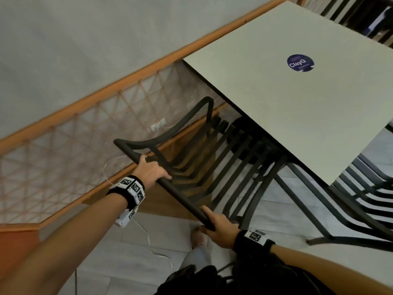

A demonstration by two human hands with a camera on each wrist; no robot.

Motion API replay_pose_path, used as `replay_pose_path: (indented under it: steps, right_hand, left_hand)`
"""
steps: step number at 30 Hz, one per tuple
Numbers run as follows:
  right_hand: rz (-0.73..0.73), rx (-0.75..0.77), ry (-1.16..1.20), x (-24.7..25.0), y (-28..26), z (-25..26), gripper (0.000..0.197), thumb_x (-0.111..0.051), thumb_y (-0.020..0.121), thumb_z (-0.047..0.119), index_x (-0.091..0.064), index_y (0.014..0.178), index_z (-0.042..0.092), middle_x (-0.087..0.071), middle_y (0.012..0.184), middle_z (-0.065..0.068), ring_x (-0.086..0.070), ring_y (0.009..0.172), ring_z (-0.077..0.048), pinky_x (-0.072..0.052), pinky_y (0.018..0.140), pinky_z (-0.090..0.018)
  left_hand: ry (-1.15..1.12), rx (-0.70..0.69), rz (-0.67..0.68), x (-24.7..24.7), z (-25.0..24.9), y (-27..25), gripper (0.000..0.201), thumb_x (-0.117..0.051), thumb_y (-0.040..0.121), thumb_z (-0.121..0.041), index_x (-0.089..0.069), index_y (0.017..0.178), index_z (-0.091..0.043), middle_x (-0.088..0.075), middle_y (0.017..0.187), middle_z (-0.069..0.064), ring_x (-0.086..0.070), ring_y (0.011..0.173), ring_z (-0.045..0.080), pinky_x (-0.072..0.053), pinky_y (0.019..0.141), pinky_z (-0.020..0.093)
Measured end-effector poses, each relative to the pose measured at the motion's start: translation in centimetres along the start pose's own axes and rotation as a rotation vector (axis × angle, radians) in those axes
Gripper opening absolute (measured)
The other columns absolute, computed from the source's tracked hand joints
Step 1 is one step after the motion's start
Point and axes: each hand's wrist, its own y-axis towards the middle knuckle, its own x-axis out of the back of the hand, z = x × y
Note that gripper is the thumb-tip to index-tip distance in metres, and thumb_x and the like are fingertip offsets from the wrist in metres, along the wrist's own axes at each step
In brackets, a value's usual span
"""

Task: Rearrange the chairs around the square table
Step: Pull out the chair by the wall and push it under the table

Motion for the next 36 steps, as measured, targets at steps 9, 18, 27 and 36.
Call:
replay_pose_path:
  steps: [9, 18, 27, 36]
  right_hand:
    - [-0.075, -0.010, 0.082, -1.5, 3.7, 2.3, 0.038, -0.058, 0.086, 0.027, -0.039, 0.119, 0.030, -0.061, 0.088, -0.006, -0.061, 0.078, -0.024, -0.052, 0.074, -0.040]
    - [-0.163, -0.016, 0.095, 2.3, 7.5, 3.3, 0.033, -0.056, 0.086, 0.020, -0.043, 0.116, 0.025, -0.065, 0.093, -0.014, -0.062, 0.083, -0.030, -0.052, 0.079, -0.044]
    - [-0.249, -0.080, 0.092, 8.3, 9.4, 1.5, 0.039, -0.052, 0.088, 0.016, -0.043, 0.125, 0.024, -0.064, 0.094, -0.012, -0.061, 0.077, -0.026, -0.055, 0.073, -0.039]
    - [-0.247, -0.095, 0.096, 9.7, 9.9, 0.4, 0.040, -0.057, 0.089, 0.025, -0.042, 0.126, 0.030, -0.064, 0.100, -0.008, -0.062, 0.087, -0.023, -0.054, 0.084, -0.044]
  left_hand:
    - [0.088, 0.049, 0.032, 0.6, 3.9, 2.4, 0.051, -0.057, 0.091, -0.013, -0.052, 0.118, -0.057, -0.062, 0.126, -0.015, -0.045, 0.130, 0.016, -0.017, 0.110, 0.063]
    - [0.128, 0.072, 0.010, 3.8, 5.4, 8.4, 0.043, -0.053, 0.094, -0.016, -0.059, 0.111, -0.055, -0.065, 0.120, -0.011, -0.049, 0.124, 0.018, -0.008, 0.112, 0.068]
    - [0.124, 0.020, 0.005, 9.9, 2.8, 14.1, 0.029, -0.050, 0.095, -0.021, -0.065, 0.111, -0.040, -0.069, 0.107, -0.003, -0.055, 0.118, 0.022, -0.004, 0.113, 0.067]
    - [0.122, 0.043, -0.055, 10.5, 2.3, 15.4, 0.027, -0.053, 0.093, -0.017, -0.068, 0.104, -0.036, -0.069, 0.104, -0.003, -0.056, 0.116, 0.022, -0.005, 0.113, 0.066]
